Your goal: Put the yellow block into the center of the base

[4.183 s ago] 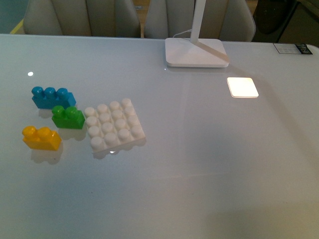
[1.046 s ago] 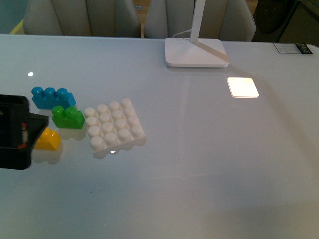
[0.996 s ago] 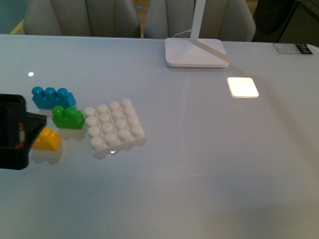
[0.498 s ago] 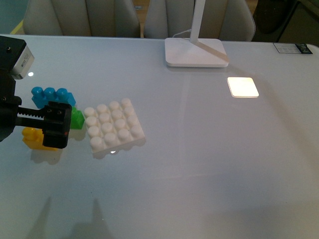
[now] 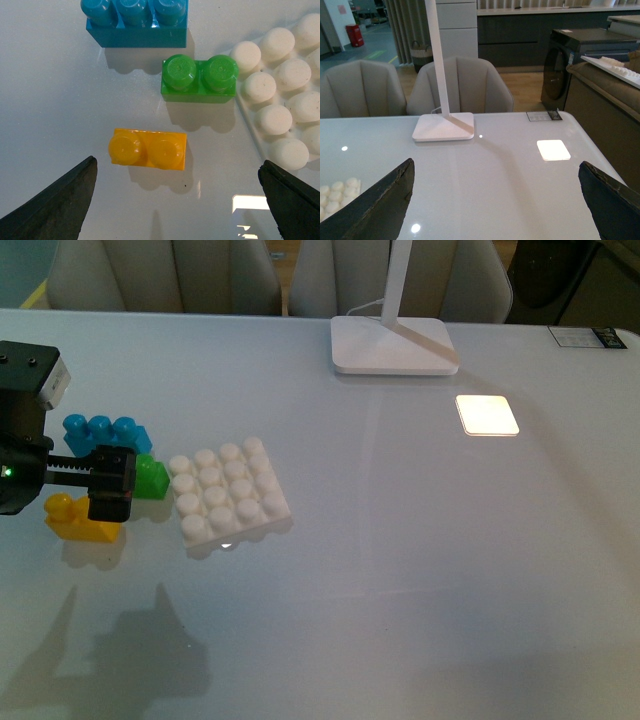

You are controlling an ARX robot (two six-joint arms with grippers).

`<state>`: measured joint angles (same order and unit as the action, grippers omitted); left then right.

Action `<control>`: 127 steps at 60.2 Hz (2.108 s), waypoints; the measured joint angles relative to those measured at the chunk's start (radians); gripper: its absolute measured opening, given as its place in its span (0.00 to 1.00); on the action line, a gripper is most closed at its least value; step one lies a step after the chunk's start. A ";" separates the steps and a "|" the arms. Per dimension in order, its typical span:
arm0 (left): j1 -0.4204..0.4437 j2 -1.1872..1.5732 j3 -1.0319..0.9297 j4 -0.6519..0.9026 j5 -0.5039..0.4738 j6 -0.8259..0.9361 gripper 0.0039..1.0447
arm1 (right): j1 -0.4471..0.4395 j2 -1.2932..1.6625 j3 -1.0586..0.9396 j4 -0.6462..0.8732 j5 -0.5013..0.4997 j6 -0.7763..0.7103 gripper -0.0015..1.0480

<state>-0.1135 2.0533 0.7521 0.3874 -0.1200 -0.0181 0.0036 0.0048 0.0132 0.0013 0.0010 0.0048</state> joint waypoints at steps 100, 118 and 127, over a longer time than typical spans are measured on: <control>0.079 0.259 0.169 -0.023 0.014 0.010 0.93 | 0.000 0.000 0.000 0.000 0.000 0.000 0.92; 0.078 0.261 0.172 -0.027 0.007 0.010 0.71 | 0.000 0.000 0.000 0.000 0.000 0.000 0.92; 0.074 0.261 0.173 -0.030 0.000 0.005 0.60 | 0.000 0.000 0.000 0.000 0.000 0.000 0.92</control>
<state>-0.0395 2.3146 0.9253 0.3573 -0.1204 -0.0128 0.0036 0.0048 0.0132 0.0013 0.0010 0.0048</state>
